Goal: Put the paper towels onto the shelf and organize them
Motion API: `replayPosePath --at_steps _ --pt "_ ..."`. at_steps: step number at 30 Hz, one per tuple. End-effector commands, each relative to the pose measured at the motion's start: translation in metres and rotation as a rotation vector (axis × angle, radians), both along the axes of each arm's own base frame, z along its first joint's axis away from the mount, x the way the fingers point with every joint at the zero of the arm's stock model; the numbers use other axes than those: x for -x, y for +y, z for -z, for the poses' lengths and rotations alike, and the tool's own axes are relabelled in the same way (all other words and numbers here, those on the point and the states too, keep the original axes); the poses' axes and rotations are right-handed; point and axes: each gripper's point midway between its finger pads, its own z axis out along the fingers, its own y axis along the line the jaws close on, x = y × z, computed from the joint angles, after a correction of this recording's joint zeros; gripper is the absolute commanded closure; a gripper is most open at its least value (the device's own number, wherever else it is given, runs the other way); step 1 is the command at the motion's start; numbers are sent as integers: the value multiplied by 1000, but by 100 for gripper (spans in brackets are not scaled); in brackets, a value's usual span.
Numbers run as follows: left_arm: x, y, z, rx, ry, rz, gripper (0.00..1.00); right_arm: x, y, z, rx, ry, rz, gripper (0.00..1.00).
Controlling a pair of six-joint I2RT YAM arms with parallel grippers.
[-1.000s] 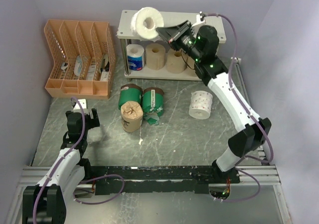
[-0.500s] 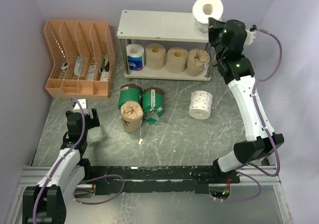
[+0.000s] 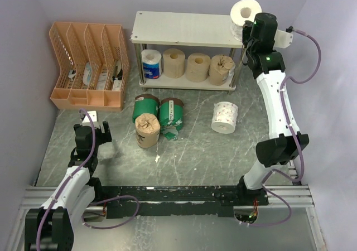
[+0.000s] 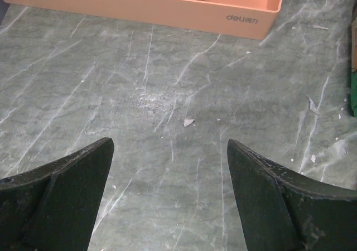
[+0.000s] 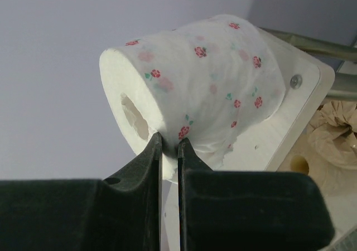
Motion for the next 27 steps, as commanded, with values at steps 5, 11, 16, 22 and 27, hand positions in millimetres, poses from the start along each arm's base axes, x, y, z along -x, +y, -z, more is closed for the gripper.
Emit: replayPosePath --at_steps 5,11,16,22,27 --pt "-3 1 -4 6 -29 -15 6 -23 -4 -4 -48 -42 -41 100" --pt "-3 1 -3 9 -29 -14 6 -27 26 -21 -113 -119 -183 100" --pt "-3 2 -4 13 -31 -14 6 -25 69 -39 -136 -151 -278 100" --pt "-3 1 -4 17 -34 -8 6 -44 125 -59 -120 -205 -386 100" --pt "-3 2 -3 20 -34 -5 6 -60 171 -55 -143 -250 -467 100"
